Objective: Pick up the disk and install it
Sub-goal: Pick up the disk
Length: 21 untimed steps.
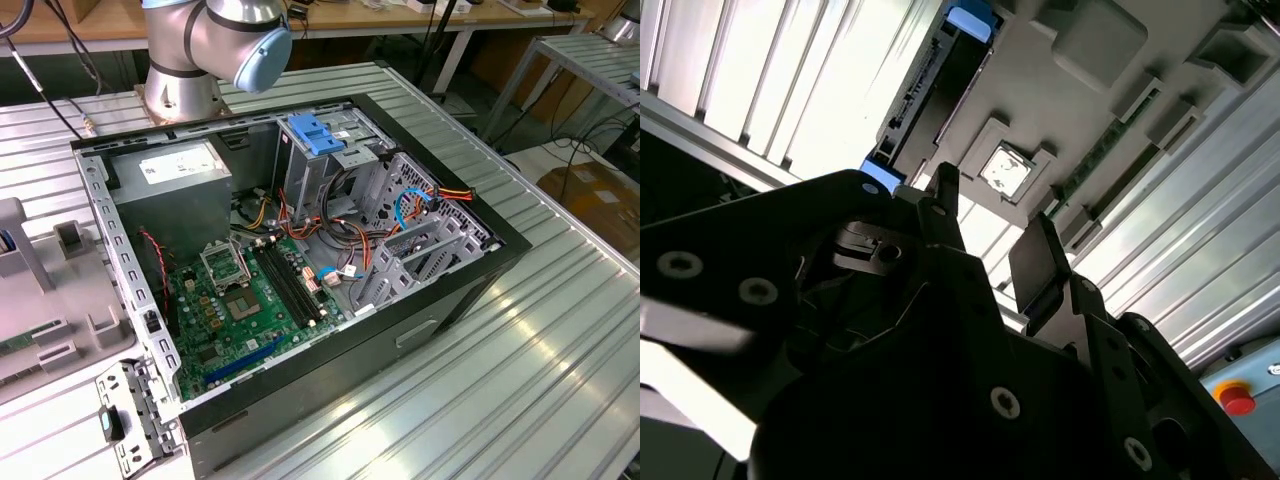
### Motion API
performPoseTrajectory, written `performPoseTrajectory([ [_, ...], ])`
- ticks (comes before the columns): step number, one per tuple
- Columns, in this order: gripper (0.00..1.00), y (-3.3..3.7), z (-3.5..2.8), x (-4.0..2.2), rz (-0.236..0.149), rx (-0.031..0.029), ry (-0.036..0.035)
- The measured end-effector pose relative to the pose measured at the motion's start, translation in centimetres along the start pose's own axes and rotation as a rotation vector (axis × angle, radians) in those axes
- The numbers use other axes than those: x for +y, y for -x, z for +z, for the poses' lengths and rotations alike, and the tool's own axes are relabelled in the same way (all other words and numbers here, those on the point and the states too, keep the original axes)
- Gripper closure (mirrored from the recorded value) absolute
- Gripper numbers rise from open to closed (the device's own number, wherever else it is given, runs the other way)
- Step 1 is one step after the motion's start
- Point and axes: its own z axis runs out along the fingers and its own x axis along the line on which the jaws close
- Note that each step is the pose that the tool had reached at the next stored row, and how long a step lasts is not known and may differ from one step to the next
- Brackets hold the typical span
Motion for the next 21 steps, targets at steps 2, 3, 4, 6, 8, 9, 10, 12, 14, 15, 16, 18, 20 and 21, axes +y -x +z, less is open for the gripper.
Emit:
performPoseTrajectory([
  [2,0.52,0.13,0.02,-0.01,0.0,0.0,0.0],
  [3,0.52,0.19,0.03,-0.01,0.0,0.0,0.0],
  [4,0.52,0.3,0.05,-0.02,0.0,0.0,0.0],
  [6,0.52,0.42,0.07,-0.02,0.0,0.0,0.0],
  [8,0.52,0.54,0.11,-0.03,0.0,0.0,0.0],
  [9,0.52,0.61,0.12,-0.03,0.0,0.0,-0.0001],
  [10,0.52,0.67,0.14,-0.04,0.0,0.0,-0.0001],
  [12,0.52,0.81,0.16,-0.04,0.0,0.0,0.0],
  [14,0.52,0.96,0.19,-0.05,0.0,0.0,0.0],
  [15,0.52,1.02,0.2,-0.05,0.0,0.0,0.0],
  [16,0.52,1.09,0.22,-0.06,0.0,0.0,0.0],
  [18,0.52,1.28,0.25,-0.07,0.0,0.0,0.0],
  [20,0.52,1.45,0.28,-0.07,0.0,0.0,-0.0001],
  [21,0.52,1.55,0.29,-0.08,0.0,0.0001,0.0],
])
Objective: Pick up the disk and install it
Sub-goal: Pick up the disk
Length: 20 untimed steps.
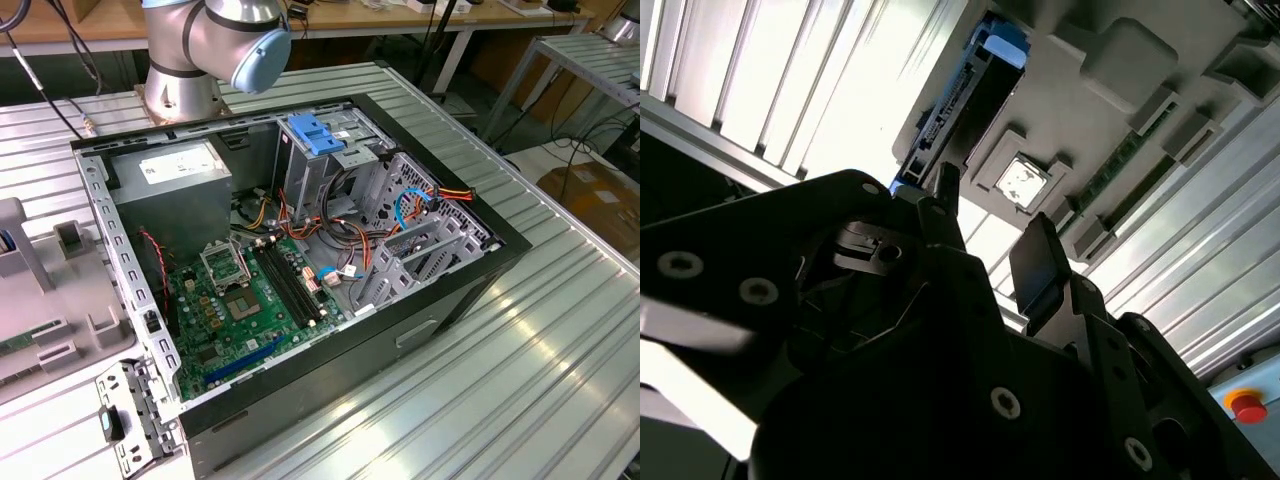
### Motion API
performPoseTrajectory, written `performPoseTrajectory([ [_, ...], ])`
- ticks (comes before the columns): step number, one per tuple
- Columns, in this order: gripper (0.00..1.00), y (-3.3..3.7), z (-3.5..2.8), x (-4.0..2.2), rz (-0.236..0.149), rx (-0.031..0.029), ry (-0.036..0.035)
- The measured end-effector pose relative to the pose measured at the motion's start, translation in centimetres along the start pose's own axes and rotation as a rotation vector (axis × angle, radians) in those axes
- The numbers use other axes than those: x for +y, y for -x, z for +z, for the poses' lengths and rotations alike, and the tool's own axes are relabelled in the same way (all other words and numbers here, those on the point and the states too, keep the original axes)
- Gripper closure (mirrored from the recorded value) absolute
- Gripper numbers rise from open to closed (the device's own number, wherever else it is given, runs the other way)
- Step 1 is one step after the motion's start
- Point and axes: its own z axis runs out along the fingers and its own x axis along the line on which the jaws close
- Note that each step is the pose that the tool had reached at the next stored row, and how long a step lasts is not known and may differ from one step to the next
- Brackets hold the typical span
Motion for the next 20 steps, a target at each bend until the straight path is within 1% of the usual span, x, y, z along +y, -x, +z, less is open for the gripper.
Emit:
performPoseTrajectory([
  [8,0.52,0.5,0.09,-0.03,0.0,0.0,0.0],
  [12,0.52,1.04,0.19,-0.05,0.0,-0.0001,-0.0001],
  [20,0.52,1.67,0.33,0.07,0.0,-0.0001,-0.0001],
])
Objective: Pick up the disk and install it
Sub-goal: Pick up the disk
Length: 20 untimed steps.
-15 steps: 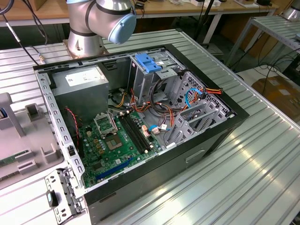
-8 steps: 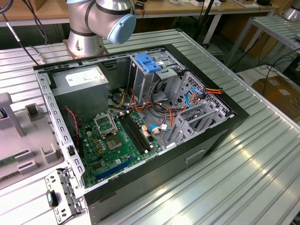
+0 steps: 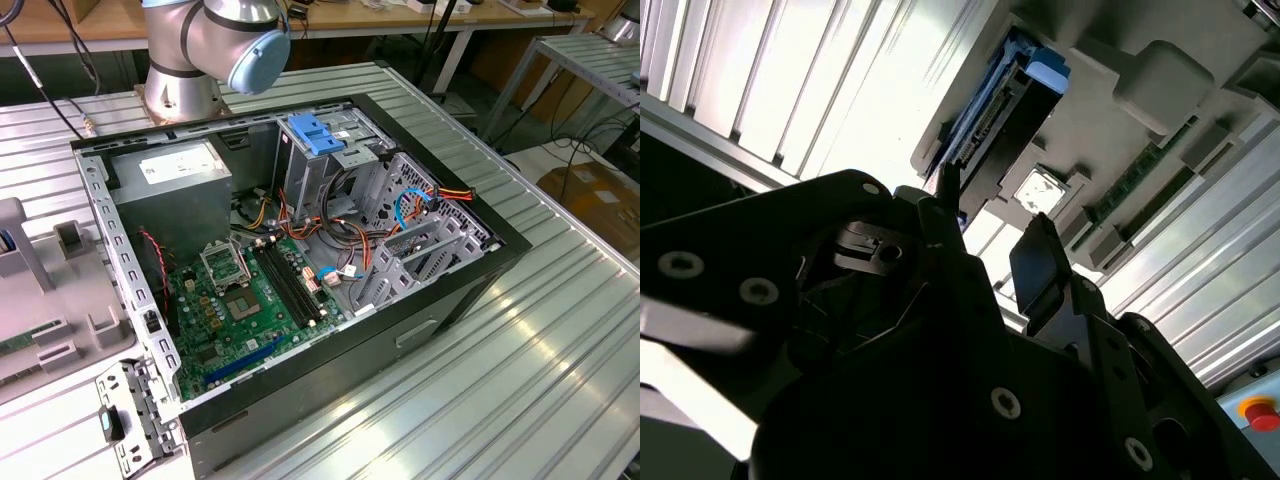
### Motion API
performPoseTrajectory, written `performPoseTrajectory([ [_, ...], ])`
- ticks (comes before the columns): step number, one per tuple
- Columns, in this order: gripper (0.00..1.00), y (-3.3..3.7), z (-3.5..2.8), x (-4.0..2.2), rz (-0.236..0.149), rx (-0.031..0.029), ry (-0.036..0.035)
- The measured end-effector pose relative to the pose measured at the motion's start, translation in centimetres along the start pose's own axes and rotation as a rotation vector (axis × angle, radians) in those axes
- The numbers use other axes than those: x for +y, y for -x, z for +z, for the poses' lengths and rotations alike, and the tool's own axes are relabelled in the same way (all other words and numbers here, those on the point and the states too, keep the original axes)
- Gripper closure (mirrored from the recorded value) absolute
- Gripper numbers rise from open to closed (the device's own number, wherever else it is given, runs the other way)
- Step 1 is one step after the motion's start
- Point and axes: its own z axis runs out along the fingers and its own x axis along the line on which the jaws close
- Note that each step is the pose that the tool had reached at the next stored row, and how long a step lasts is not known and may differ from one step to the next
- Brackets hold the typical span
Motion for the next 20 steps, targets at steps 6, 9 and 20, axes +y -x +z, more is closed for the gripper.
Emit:
performPoseTrajectory([
  [6,0.52,0.35,0.08,0.11,0.0,0.0,0.0],
  [9,0.52,0.51,0.11,0.17,0.0,0.0,0.0],
  [20,0.52,1.11,0.21,0.3,0.0,0.0,0.0],
])
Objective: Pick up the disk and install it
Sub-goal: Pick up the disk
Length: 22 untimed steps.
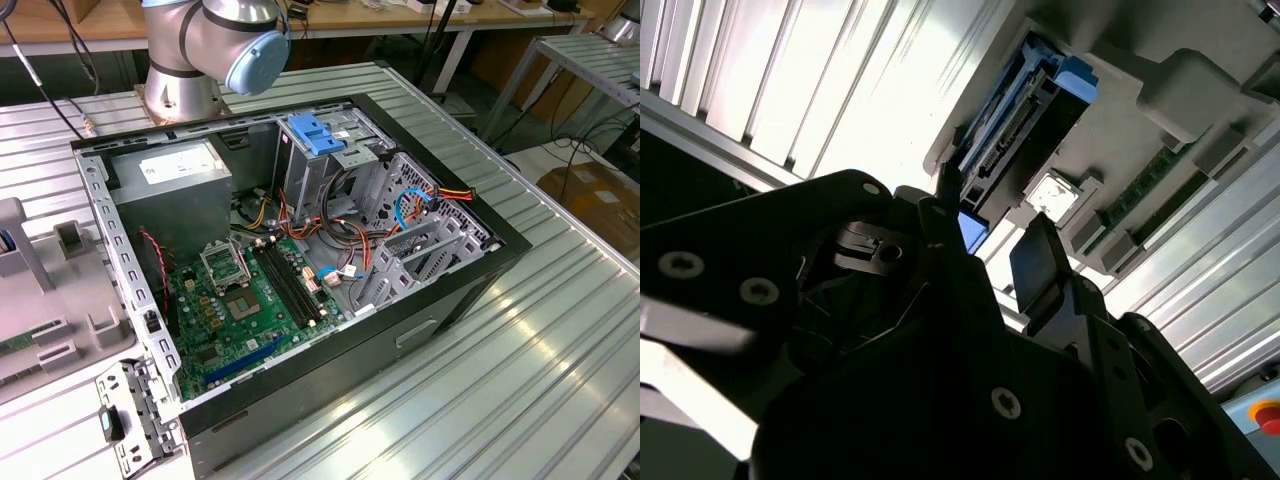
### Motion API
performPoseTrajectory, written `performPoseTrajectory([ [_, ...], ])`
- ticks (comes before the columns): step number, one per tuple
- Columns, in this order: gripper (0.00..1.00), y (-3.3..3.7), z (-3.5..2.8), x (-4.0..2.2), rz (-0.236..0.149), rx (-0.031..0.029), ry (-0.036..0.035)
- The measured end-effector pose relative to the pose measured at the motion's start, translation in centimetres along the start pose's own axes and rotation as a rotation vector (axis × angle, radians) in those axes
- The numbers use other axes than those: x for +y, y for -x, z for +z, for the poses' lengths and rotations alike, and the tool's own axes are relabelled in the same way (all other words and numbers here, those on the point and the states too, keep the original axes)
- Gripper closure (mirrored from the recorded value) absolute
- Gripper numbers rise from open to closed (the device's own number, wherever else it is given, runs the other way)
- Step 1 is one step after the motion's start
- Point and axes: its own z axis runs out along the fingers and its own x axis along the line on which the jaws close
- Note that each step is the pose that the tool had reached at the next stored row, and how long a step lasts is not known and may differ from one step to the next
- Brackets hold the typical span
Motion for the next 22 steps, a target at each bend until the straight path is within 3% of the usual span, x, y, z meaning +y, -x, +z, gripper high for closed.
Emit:
performPoseTrajectory([
  [22,0.52,1.26,0.14,0.1,0.0,0.0,0.0001],
])
